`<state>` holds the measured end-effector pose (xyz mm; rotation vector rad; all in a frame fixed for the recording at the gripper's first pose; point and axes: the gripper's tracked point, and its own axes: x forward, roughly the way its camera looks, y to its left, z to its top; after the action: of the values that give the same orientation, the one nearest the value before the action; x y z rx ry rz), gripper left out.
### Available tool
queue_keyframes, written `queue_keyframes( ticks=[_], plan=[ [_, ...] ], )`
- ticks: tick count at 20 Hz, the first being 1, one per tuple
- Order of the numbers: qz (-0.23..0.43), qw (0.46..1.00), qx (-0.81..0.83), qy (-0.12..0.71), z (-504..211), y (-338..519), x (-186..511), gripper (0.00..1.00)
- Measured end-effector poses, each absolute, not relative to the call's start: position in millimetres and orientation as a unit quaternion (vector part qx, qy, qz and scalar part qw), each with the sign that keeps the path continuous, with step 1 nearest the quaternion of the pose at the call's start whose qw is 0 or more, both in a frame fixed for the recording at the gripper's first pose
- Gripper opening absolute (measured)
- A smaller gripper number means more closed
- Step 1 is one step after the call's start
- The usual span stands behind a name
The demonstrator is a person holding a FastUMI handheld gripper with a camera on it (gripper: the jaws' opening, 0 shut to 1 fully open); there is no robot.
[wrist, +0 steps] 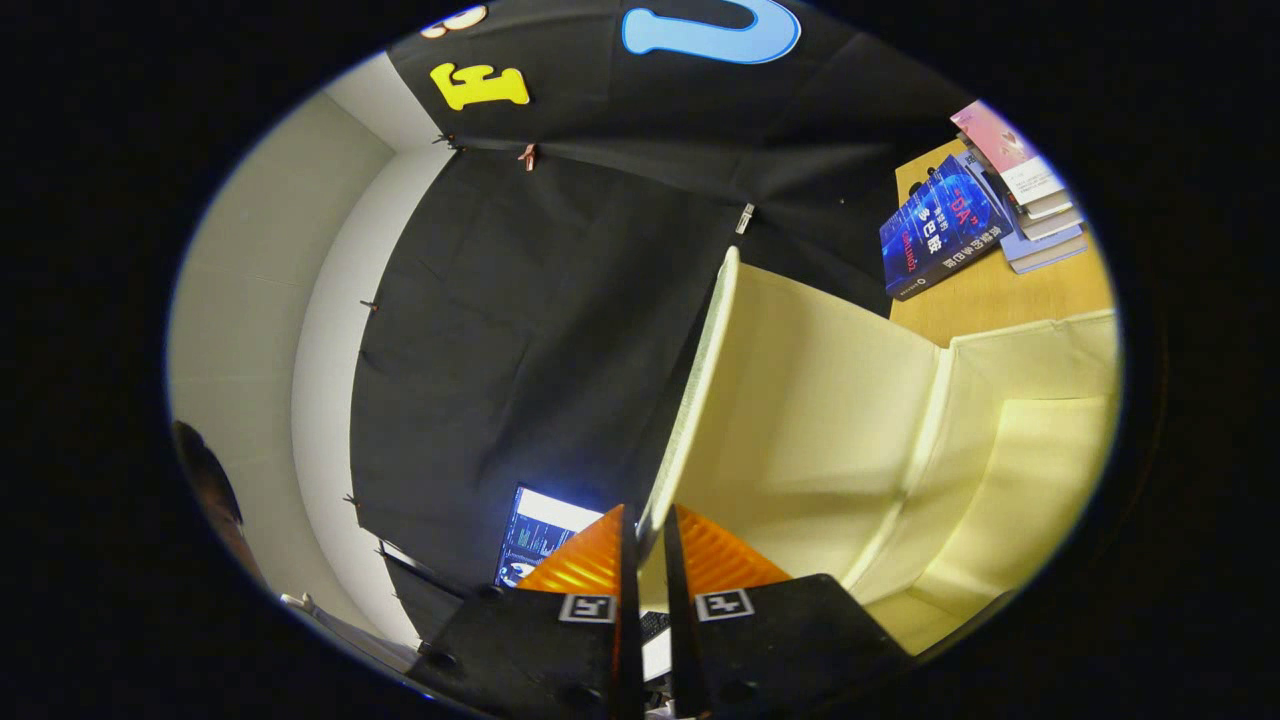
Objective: Open the storage box then place both shoes into the box .Put the left shoe in first, then the right shoe, with the right side of both shoes facing outward in a uniform manner.
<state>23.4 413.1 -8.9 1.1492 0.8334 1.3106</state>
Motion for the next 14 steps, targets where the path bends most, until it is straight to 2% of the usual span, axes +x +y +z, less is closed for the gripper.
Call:
queue_keyframes(
  ticks=[2,7,9,14],
  plan=[
    [0.559,0.568,0.484,0.362,-13,417,20,0.29],
    [0.552,0.587,0.474,0.356,-23,402,26,0.93],
    [0.534,0.609,0.464,0.359,-35,389,32,0.96],
    [0.414,0.711,0.408,0.396,-93,310,67,0.96]
  ],
)
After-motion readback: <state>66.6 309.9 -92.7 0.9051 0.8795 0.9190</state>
